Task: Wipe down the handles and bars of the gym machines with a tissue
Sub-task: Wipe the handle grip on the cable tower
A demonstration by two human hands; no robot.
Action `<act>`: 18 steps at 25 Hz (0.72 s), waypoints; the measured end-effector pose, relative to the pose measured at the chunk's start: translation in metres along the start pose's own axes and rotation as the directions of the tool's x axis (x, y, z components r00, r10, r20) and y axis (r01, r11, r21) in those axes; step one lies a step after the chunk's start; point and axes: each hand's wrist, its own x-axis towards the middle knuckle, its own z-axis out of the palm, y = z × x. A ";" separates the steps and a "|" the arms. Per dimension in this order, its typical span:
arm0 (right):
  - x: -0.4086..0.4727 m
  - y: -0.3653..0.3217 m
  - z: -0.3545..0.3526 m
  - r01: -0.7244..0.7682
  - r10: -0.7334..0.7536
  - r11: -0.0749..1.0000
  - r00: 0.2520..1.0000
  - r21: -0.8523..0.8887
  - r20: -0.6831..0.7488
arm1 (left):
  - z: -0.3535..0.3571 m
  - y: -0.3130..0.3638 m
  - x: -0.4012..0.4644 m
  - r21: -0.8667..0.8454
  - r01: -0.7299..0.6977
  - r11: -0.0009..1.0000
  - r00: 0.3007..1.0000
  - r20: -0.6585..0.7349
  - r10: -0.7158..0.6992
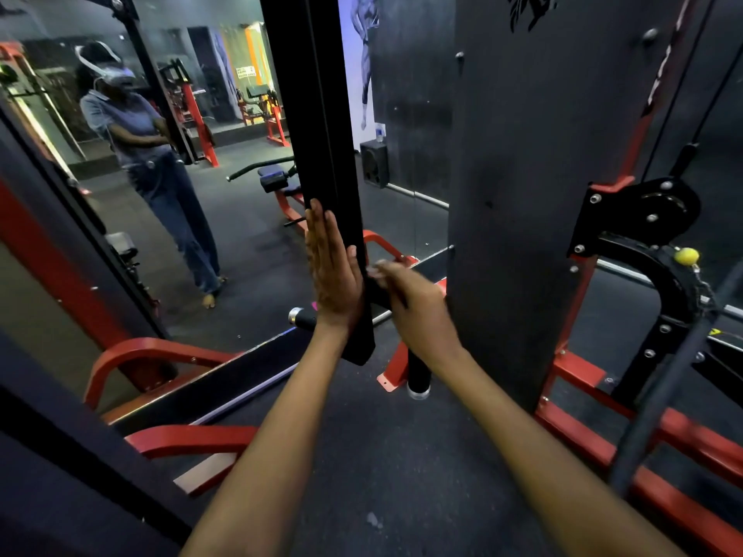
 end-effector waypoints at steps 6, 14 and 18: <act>-0.085 0.040 -0.011 -0.157 0.168 0.985 0.971 0.071 -0.170 | 0.000 0.002 -0.003 0.023 0.017 1.000 1.000 0.010 -0.017; -0.032 0.004 -0.001 -0.181 0.270 0.932 0.925 0.314 -0.268 | 0.002 0.002 -0.002 0.014 0.024 1.000 1.000 0.006 -0.024; -0.102 0.038 0.017 -0.488 0.651 0.736 0.700 0.469 -0.294 | 0.004 0.006 -0.004 0.001 0.058 0.998 0.998 -0.005 -0.058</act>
